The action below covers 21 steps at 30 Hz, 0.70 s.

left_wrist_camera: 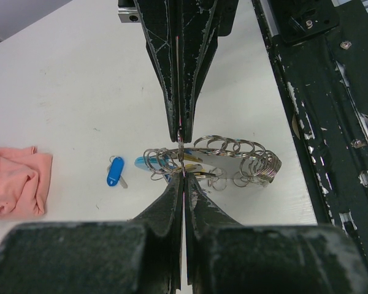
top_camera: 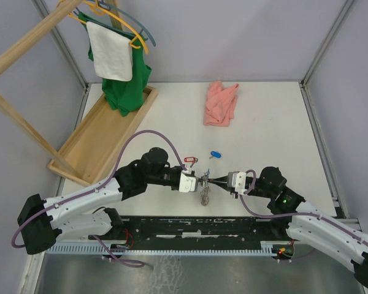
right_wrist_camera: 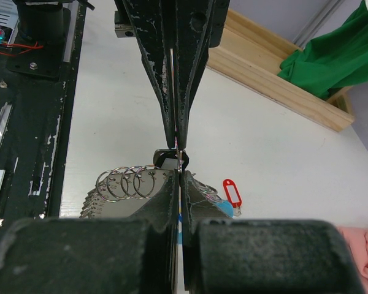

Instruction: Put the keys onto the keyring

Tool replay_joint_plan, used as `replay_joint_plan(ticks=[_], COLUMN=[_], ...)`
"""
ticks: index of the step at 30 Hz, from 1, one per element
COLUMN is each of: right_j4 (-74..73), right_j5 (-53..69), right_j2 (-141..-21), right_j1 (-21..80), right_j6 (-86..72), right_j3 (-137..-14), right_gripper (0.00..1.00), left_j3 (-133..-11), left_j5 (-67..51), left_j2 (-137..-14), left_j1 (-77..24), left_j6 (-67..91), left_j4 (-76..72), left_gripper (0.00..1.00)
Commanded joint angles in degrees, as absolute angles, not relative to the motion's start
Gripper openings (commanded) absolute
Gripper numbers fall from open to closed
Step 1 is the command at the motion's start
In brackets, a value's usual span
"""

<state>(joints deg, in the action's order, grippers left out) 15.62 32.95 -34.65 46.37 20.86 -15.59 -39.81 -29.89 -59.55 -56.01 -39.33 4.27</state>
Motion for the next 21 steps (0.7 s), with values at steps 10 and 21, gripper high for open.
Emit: replay_joint_plan(ticks=[10,21], right_j4=[18.81,18.02], right_j5=[33.59,34.03], right_j2=[-34.23,-34.49], right_j1=[46.31,46.23], right_j6=[21.18,21.39], right_j3=[-17.49,-17.96], right_gripper=[0.01,0.01], left_j3=[-42.96,-43.17], left_j5=[-31.23,-32.99], left_j2=[-59.85,-60.95], left_j1=[-56.26,-56.29], left_j6=[-41.22,-41.29], left_j4=[1.69,1.75], left_gripper=[0.03,0.03])
